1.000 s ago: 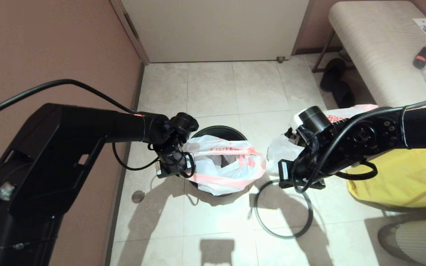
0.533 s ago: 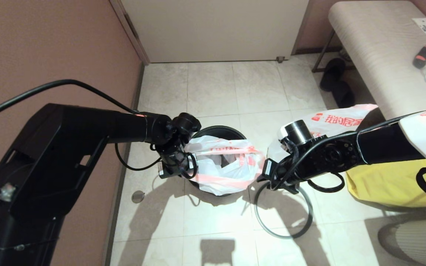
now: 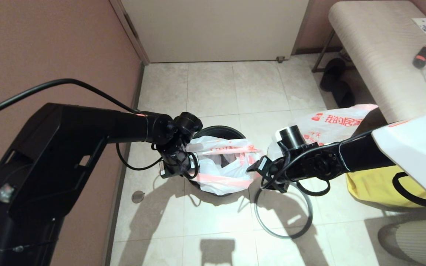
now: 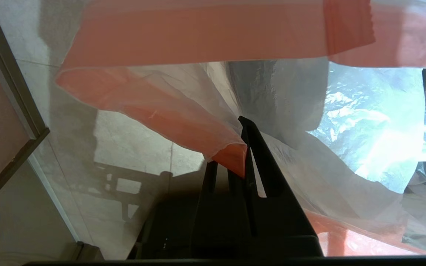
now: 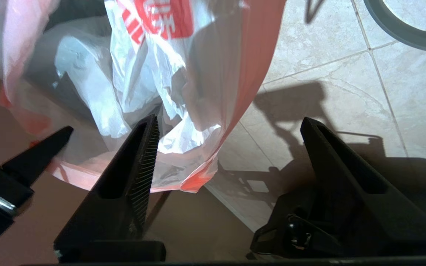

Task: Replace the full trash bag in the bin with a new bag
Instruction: Put the new garbage bag on the trash can

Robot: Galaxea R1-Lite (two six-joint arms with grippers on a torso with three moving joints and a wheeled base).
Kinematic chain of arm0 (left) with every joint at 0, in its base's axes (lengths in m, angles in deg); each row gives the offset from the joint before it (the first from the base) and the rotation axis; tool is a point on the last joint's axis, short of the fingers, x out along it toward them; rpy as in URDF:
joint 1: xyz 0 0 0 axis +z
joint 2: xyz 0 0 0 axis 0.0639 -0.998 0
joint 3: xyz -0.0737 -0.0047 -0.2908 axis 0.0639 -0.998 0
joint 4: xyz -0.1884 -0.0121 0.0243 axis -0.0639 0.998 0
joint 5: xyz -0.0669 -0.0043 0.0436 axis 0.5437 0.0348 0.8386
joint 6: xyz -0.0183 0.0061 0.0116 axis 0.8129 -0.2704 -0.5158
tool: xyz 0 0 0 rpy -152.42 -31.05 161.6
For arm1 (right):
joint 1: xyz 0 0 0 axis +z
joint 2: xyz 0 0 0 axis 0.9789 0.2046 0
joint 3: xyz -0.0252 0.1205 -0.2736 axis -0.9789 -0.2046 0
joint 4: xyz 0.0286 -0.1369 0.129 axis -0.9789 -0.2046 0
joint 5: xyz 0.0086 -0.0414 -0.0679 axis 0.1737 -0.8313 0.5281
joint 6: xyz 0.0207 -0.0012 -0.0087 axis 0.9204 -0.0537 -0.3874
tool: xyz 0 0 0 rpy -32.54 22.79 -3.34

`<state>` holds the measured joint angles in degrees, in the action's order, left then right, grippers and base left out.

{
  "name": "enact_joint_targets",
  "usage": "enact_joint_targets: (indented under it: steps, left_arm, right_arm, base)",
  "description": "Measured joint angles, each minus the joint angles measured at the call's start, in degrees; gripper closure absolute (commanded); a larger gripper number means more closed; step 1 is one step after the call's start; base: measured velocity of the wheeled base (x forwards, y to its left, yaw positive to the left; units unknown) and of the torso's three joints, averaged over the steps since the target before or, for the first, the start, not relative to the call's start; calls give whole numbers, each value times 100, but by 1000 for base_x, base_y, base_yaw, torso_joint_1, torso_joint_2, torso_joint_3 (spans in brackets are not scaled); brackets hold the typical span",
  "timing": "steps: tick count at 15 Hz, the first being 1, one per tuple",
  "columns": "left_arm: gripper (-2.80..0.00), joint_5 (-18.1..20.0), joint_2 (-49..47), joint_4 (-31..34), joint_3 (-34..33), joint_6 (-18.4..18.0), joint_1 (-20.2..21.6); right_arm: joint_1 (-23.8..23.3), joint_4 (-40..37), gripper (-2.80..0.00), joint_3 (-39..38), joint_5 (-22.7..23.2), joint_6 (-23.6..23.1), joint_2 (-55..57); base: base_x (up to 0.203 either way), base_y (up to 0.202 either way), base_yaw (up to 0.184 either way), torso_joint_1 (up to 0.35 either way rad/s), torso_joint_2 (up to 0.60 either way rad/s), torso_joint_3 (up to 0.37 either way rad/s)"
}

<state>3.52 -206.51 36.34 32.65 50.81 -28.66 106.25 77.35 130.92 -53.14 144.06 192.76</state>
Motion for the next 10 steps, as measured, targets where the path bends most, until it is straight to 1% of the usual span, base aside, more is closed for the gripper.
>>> enact_joint_targets:
  steps: [5, 8, 10]
  left_arm:
    - [0, -6, 31, 17, -39, -19, 9]
    - [0, -3, 30, 23, -109, -87, 27]
    - [0, 121, 30, 28, -161, -105, 16]
  right_arm:
    - [55, -80, 0, 13, -11, -68, 136]
    - [108, -293, 0, 2, -14, -372, 245]
    - [193, -268, 0, 13, -14, -506, 361]
  base:
    - [0, 0, 0, 0, 0, 0]
    - [0, 0, 0, 0, 0, 0]
    - [0, 0, 0, 0, 0, 0]
